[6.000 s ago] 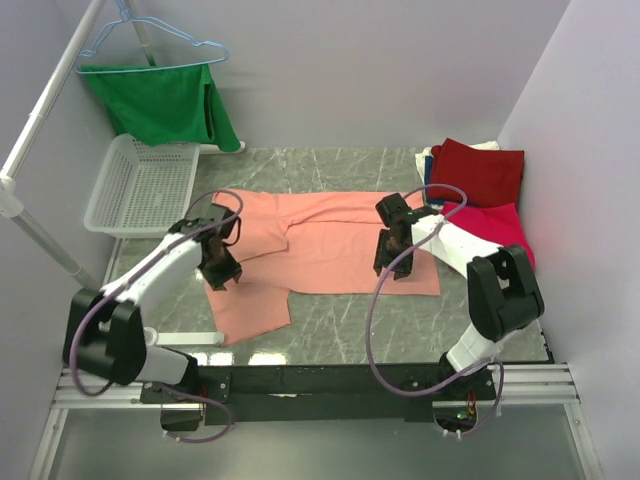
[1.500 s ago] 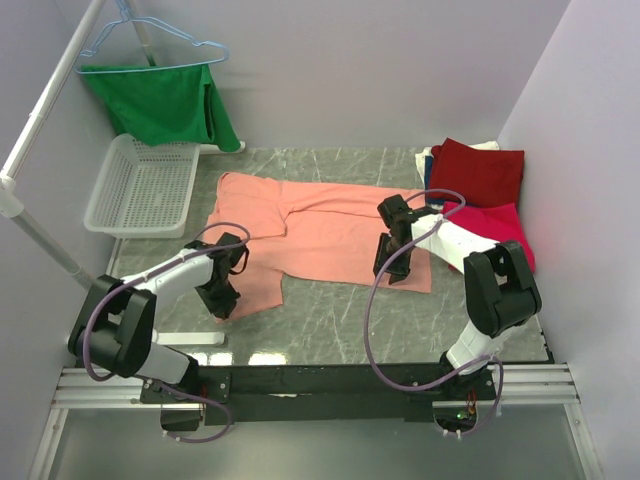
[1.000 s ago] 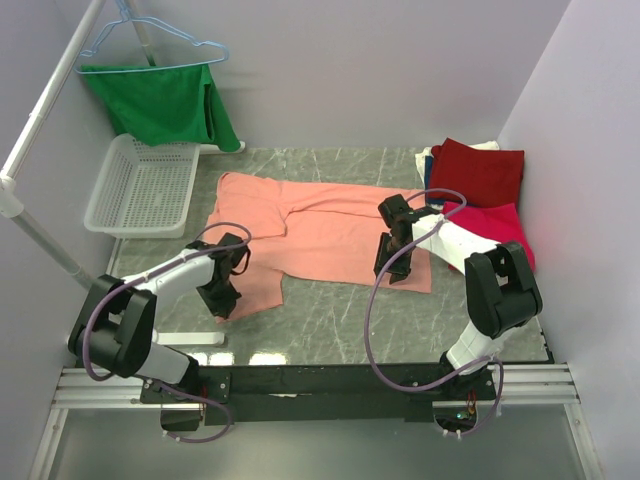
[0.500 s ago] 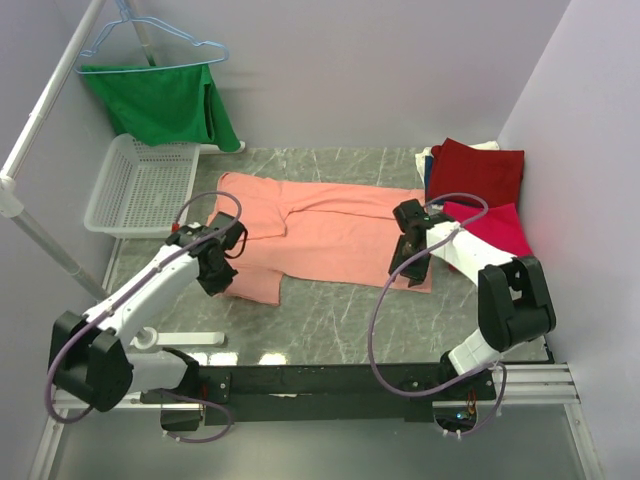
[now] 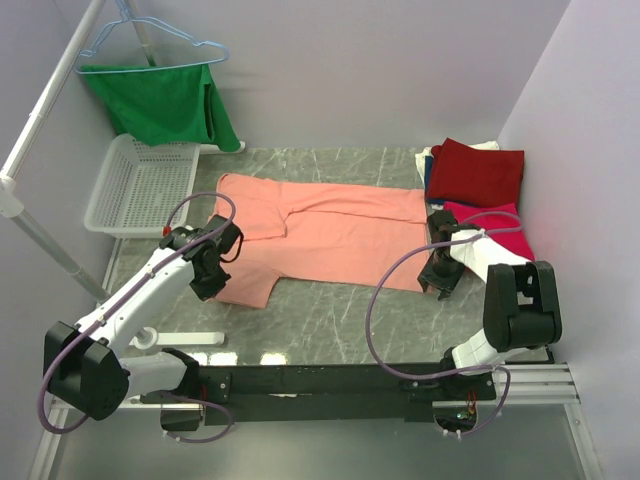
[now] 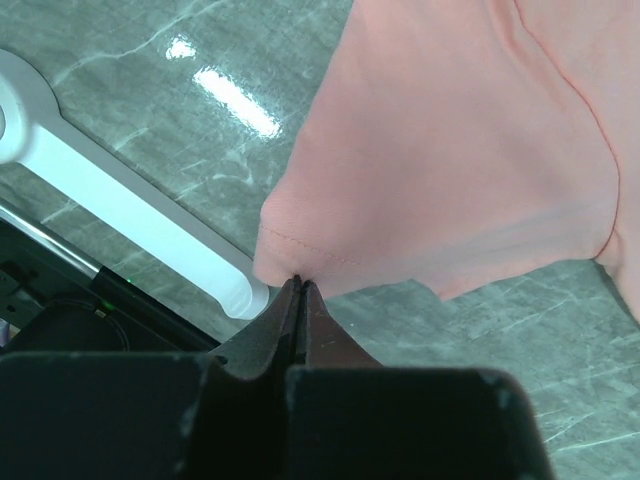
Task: Fold and stack the t-shirts
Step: Fold the tshirt
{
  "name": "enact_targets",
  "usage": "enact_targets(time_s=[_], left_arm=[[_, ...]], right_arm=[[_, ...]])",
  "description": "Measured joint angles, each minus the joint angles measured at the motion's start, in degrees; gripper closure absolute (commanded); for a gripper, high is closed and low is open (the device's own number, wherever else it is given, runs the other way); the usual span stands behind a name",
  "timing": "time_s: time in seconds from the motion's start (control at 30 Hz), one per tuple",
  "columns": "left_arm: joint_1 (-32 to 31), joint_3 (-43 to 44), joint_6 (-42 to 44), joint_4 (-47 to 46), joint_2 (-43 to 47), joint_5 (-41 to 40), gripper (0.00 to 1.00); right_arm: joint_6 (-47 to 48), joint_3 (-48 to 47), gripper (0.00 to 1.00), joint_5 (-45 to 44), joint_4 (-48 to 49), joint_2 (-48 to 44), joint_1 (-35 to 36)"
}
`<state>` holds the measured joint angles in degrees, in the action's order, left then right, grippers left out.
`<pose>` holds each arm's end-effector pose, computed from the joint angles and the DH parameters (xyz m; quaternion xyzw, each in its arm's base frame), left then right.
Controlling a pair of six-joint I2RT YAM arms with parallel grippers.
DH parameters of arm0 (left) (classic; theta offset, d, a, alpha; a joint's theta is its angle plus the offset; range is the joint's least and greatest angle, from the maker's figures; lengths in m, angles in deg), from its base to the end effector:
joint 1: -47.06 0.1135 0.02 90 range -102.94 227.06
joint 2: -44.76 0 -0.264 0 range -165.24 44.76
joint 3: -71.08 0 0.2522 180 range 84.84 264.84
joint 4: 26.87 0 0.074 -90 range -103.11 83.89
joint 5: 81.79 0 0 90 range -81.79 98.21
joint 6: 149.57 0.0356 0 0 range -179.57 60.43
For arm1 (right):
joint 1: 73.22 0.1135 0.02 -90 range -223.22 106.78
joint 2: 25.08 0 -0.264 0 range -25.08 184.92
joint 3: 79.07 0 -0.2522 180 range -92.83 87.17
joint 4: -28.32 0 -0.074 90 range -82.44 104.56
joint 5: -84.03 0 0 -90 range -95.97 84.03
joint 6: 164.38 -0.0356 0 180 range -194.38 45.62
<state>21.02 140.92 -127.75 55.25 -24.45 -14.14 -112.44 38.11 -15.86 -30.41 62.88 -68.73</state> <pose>0.1805 -0.0731 0.2573 -0.3651 0.9078 0.0782 0.1911 0.2503 0.0135 0.1617 0.2917 0.9511 -0.0609 0.0809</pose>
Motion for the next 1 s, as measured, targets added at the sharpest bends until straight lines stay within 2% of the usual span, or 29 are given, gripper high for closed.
enact_targets(time_s=[0.33,0.53,0.63,0.67,0.73,1.0], left_arm=[[0.0,0.0,0.2,0.04,0.0,-0.04,0.99],[0.0,0.0,0.24,0.04,0.0,-0.04,0.99],[0.0,0.11,0.24,0.09,0.0,-0.04,0.99],[0.0,0.2,0.26,0.09,0.0,-0.04,0.99],[-0.02,0.42,0.24,0.11,0.0,-0.04,0.99],[-0.04,1.2,0.17,0.74,0.0,-0.11,0.99]], right_arm=[[0.24,-0.02,0.5,0.57,3.48,0.39,-1.66],[0.42,-0.17,0.58,1.9,4.17,1.27,-1.81],[0.5,-0.11,0.72,2.62,4.68,1.33,-1.81],[0.55,-0.04,0.85,3.02,5.03,1.33,-1.81],[0.76,0.13,0.98,3.63,5.66,1.36,-1.81],[0.42,2.56,1.0,4.81,8.26,-0.83,-1.9]])
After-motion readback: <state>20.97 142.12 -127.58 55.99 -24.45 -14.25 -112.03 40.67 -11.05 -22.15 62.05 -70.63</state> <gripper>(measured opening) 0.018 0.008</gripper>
